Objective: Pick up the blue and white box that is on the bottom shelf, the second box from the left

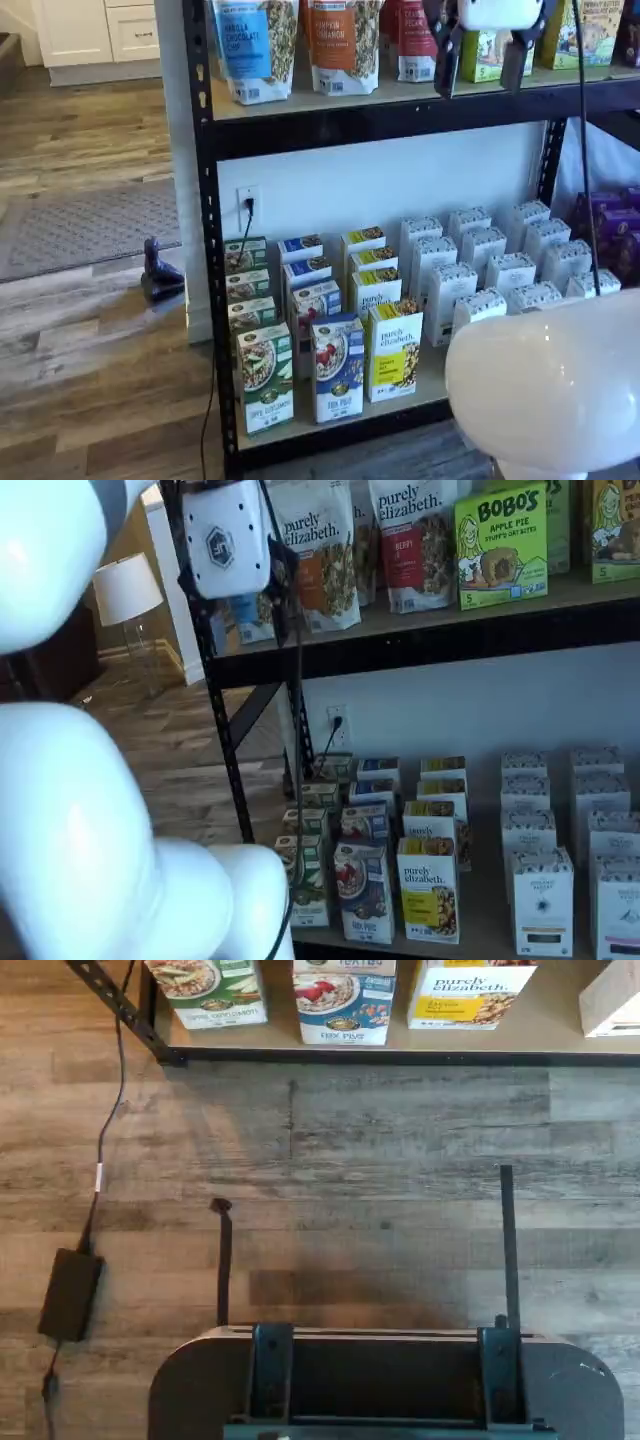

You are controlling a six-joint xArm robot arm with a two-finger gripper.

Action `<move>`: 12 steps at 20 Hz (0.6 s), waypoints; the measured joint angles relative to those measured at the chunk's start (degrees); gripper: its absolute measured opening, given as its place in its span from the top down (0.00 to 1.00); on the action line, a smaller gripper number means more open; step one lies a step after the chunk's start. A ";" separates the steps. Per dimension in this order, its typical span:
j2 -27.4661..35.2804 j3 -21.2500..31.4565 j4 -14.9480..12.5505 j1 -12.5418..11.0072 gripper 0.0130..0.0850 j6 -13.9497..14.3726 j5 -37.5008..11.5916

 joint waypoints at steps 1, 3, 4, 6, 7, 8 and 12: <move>-0.08 0.71 -0.19 0.12 0.00 0.04 -0.65; -0.28 2.24 -0.86 0.52 0.00 0.20 -2.02; -0.37 3.09 -1.07 0.57 0.00 0.20 -2.75; -0.57 5.31 -1.37 0.52 0.00 0.04 -4.64; -0.63 6.34 -1.48 0.46 0.00 -0.03 -5.47; -0.74 7.73 -1.74 0.54 0.00 -0.02 -6.67; -0.98 12.05 -2.40 1.34 0.00 0.62 -10.33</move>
